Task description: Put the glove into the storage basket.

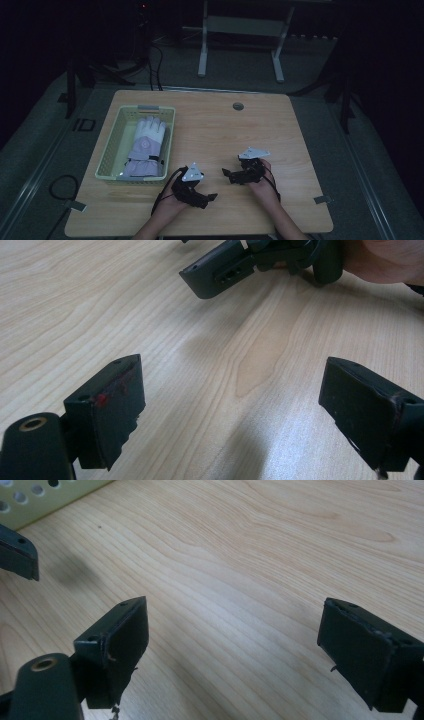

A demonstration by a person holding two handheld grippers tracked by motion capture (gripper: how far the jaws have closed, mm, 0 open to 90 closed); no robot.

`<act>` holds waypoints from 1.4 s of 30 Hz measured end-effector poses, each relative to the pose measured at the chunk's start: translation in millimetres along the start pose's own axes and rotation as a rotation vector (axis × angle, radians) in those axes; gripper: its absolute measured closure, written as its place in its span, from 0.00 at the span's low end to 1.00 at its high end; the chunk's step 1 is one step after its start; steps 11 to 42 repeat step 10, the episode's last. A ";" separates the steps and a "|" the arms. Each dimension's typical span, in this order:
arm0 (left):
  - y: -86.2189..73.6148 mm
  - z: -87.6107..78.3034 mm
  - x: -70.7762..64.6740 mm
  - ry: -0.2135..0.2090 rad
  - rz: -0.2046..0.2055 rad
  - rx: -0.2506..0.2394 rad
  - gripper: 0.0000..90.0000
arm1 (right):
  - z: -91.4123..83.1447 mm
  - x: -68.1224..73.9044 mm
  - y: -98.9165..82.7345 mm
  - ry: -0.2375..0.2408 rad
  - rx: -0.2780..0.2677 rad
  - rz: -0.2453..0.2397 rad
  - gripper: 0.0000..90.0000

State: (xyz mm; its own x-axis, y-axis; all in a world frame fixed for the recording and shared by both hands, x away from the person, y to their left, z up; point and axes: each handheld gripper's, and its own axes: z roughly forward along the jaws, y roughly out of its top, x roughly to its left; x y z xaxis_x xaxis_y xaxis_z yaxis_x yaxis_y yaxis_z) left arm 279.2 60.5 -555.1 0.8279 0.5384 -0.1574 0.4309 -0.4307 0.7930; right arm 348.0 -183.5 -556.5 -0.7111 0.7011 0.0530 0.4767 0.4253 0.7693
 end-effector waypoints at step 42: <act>-4.1 3.8 -2.4 -0.014 0.003 0.000 0.12 | -1.3 -0.9 -2.1 -0.005 -0.001 -0.013 0.14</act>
